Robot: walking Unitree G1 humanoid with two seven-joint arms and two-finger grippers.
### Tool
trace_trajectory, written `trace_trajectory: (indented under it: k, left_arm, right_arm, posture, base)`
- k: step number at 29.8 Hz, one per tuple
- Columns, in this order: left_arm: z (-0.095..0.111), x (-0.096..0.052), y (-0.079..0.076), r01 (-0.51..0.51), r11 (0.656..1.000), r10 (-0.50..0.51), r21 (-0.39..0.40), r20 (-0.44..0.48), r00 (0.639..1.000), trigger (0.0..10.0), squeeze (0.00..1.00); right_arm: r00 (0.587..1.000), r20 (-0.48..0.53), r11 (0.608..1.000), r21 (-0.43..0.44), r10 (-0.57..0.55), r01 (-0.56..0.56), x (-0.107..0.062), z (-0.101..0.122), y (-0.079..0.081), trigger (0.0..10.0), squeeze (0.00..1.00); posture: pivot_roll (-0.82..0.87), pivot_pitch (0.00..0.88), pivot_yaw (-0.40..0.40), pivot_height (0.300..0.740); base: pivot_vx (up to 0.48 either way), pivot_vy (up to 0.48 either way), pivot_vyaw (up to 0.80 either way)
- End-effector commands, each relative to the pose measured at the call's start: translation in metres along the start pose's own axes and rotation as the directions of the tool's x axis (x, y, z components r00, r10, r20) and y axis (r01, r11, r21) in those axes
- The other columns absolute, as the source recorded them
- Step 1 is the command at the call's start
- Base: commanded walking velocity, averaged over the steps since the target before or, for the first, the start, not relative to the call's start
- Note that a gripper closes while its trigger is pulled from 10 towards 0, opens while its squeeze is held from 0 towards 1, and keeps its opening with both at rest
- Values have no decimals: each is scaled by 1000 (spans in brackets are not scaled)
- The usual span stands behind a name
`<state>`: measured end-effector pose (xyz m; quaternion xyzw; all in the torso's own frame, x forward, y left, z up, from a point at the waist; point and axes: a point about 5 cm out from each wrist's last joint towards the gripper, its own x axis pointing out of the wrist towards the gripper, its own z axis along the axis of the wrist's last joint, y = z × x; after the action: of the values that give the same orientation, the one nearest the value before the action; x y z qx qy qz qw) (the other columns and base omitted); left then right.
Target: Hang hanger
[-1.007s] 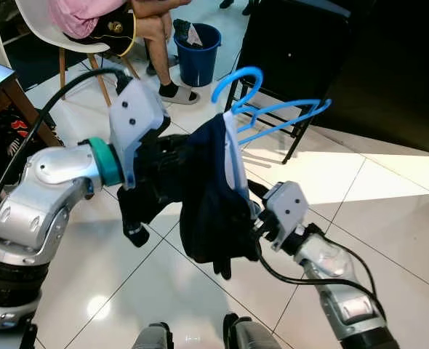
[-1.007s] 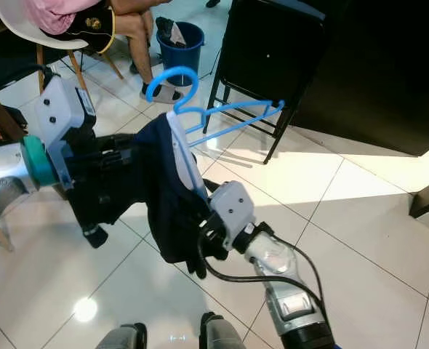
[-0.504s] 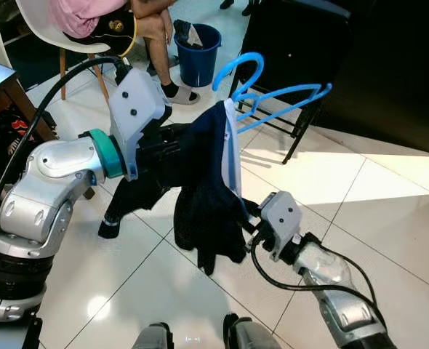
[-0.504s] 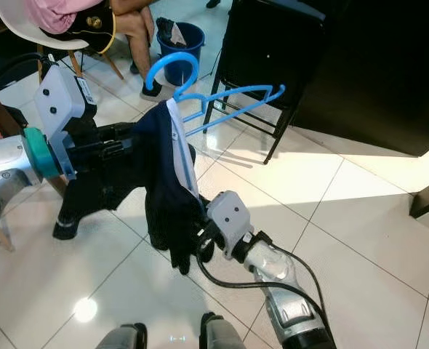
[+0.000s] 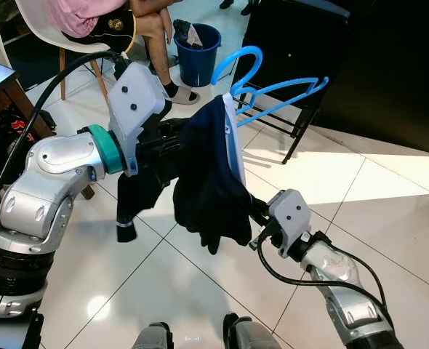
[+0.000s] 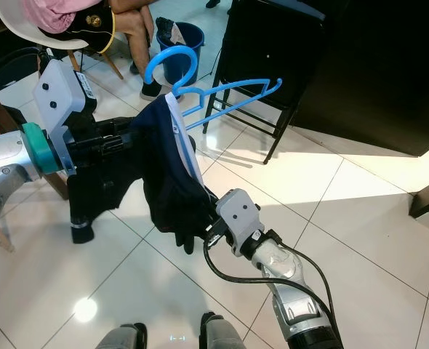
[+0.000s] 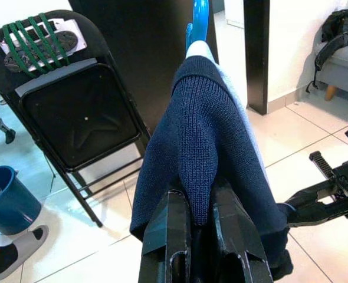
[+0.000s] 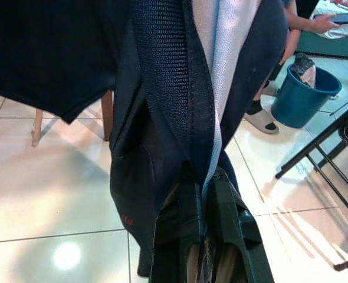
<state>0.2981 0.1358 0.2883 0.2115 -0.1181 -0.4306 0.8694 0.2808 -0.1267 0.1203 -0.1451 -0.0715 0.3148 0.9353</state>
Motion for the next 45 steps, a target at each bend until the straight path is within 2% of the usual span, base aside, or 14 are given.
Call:
trace_trajectory:
  k: [1, 2, 4, 5, 6, 7, 10, 12, 15, 24, 30, 35, 38, 45]
  left_arm:
    - [6, -3, 1, 7, 999, -8, 38, 16, 1000, 10000, 0]
    - [1, -8, -1, 34, 998, -33, 60, -22, 999, 10000, 0]
    - [1, -8, -1, 34, 998, -33, 60, -22, 999, 10000, 0]
    - [-4, -15, -3, 68, 995, -64, 68, -60, 996, 10000, 0]
    - [-4, -15, -3, 68, 995, -64, 68, -60, 996, 10000, 0]
    - [-6, -24, -5, 112, 992, -107, 59, -88, 990, 10000, 0]
    - [-6, -38, -12, 183, 983, -183, -8, -100, 978, 10000, 0]
    - [-6, -38, -12, 183, 983, -183, -8, -100, 978, 10000, 0]
    - [-5, -53, -19, 260, 962, -268, -79, -104, 958, 10000, 0]
    - [-16, -78, -18, 249, 957, -275, -147, -189, 943, 10000, 0]
    - [-23, -83, -18, 223, 964, -252, -147, -228, 940, 10000, 0]
    - [-21, -79, -1, 20, 996, -38, -92, -209, 977, 10000, 0]
    - [-19, -79, 2, -17, 996, -1, -89, -202, 979, 10000, 0]
    - [-10, -90, 1, 5, 995, -23, -101, -180, 983, 10000, 0]
  right_arm:
    - [1000, -10, 1000, -14, -16, 15, -1, -2, -2, 0, 0]
    - [997, 4, 995, -61, -72, 72, 0, 4, -18, 3725, 0]
    - [997, 4, 995, -61, -72, 72, 0, 4, -18, 3725, 0]
    - [991, 19, 982, -131, -134, 136, -1, 12, -38, 8118, 0]
    - [991, 19, 982, -131, -134, 136, -1, 12, -38, 8118, 0]
    - [980, 34, 960, -196, -195, 198, -6, 21, -59, 10000, 0]
    - [961, 55, 916, -293, -270, 274, -15, 33, -88, 10000, 0]
    - [961, 55, 916, -293, -270, 274, -15, 33, -88, 10000, 0]
    - [942, 60, 881, -339, -331, 331, -25, 38, -110, 10000, 0]
    - [915, 66, 826, -410, -397, 387, -39, 46, -135, 10000, 0]
    - [908, 86, 807, -429, -411, 406, -41, 51, -141, 10000, 0]
    - [914, 104, 801, -449, -393, 396, -39, 55, -141, 10000, 0]
    - [914, 106, 799, -453, -392, 395, -39, 55, -141, 10000, 0]
    - [913, 103, 791, -467, -394, 394, -41, 54, -143, 10000, 0]
  posture:
    - [47, 121, 25, 740]
    - [44, 121, 25, 740]
    - [44, 121, 25, 740]
    - [43, 121, 25, 740]
    - [43, 121, 25, 740]
    - [41, 121, 27, 740]
    - [42, 121, 29, 740]
    - [42, 121, 29, 740]
    - [48, 120, 26, 740]
    - [47, 119, 24, 740]
    - [47, 120, 25, 740]
    - [46, 122, 27, 740]
    - [46, 125, 27, 740]
    - [48, 128, 29, 740]
  base:
    - [0, 0, 0]
    - [0, 0, 0]
    - [0, 0, 0]
    - [0, 0, 0]
    - [0, 0, 0]
    - [0, 0, 0]
    - [0, 0, 0]
    - [0, 0, 0]
    - [0, 0, 0]
    - [0, 0, 0]
    - [0, 0, 0]
    - [0, 0, 0]
    - [0, 0, 0]
    - [0, 0, 0]
